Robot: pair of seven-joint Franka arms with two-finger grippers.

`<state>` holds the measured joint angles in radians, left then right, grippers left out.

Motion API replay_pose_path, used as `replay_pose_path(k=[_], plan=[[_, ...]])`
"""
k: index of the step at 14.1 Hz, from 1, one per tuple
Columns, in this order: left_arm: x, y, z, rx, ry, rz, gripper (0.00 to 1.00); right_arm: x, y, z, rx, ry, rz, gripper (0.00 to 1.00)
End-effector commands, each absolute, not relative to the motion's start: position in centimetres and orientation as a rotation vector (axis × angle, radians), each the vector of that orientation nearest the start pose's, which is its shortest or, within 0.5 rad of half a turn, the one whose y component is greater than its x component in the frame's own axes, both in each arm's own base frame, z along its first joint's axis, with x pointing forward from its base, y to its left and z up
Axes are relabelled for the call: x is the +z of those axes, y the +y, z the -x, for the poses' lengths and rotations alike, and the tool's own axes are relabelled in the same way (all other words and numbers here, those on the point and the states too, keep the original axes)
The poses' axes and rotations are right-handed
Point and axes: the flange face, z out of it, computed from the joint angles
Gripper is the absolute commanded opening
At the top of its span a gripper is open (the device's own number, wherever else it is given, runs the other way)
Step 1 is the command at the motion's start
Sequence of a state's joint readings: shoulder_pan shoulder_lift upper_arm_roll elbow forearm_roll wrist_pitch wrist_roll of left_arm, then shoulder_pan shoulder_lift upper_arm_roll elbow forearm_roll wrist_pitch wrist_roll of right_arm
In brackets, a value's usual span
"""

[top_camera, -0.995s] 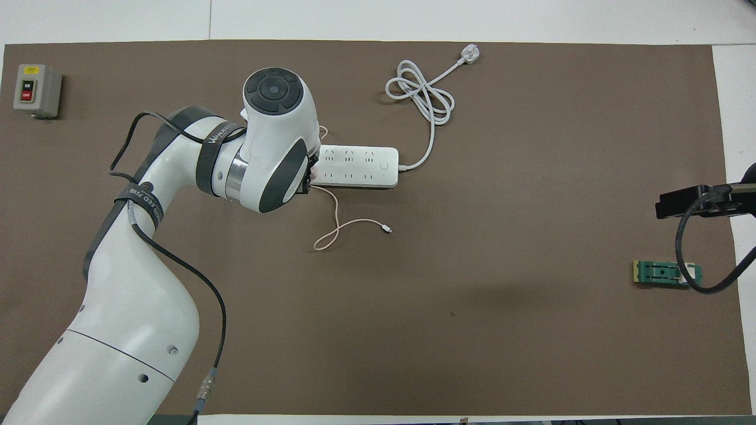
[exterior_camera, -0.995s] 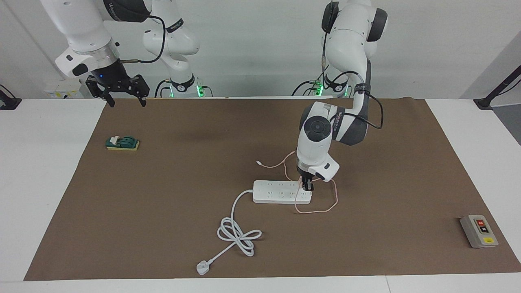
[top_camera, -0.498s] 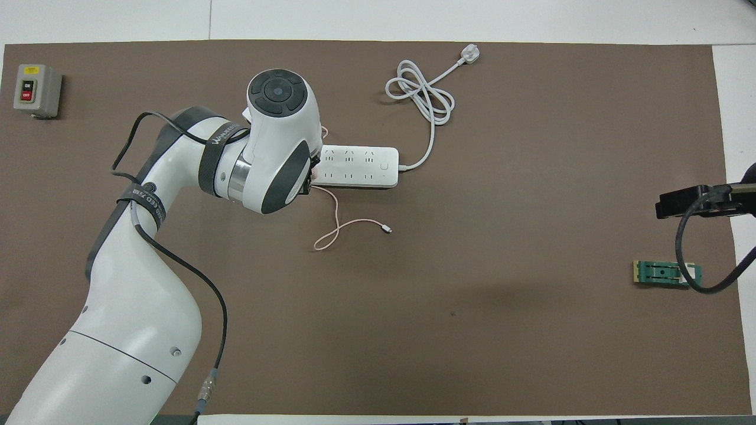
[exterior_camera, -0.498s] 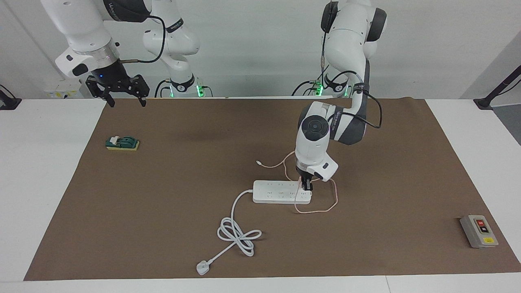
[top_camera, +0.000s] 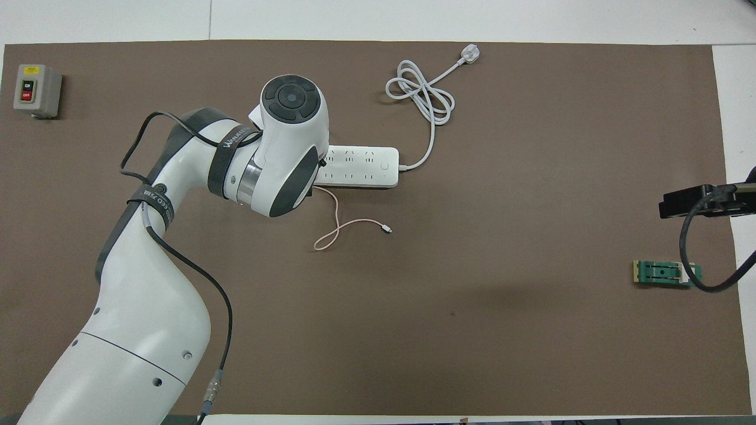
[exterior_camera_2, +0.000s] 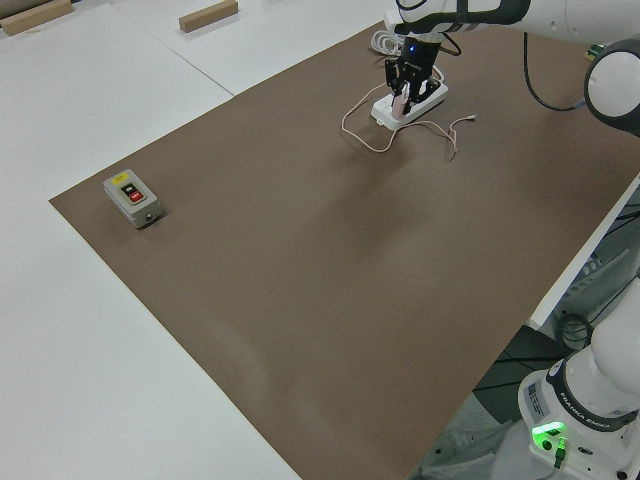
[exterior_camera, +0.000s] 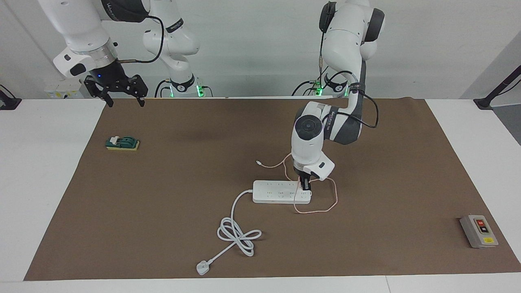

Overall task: Plug charger into power strip
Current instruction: 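Press the charger into a socket of the power strip with the left gripper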

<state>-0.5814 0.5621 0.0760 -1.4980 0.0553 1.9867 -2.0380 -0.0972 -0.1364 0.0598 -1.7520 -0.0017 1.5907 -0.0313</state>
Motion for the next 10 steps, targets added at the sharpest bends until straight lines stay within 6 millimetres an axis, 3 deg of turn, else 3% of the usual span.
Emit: replay_pose_path(k=[1,10], plan=[[32.1,-39.5,-58.5,-0.013,-2.118,2.276,0.00,61.7,-2.1,-50.7,0.038,0.007,3.133,1.00],[28.8,-38.4,-57.9,-0.040,-2.124,2.307,0.00,61.6,-2.0,-50.6,0.041,0.004,3.133,1.00]])
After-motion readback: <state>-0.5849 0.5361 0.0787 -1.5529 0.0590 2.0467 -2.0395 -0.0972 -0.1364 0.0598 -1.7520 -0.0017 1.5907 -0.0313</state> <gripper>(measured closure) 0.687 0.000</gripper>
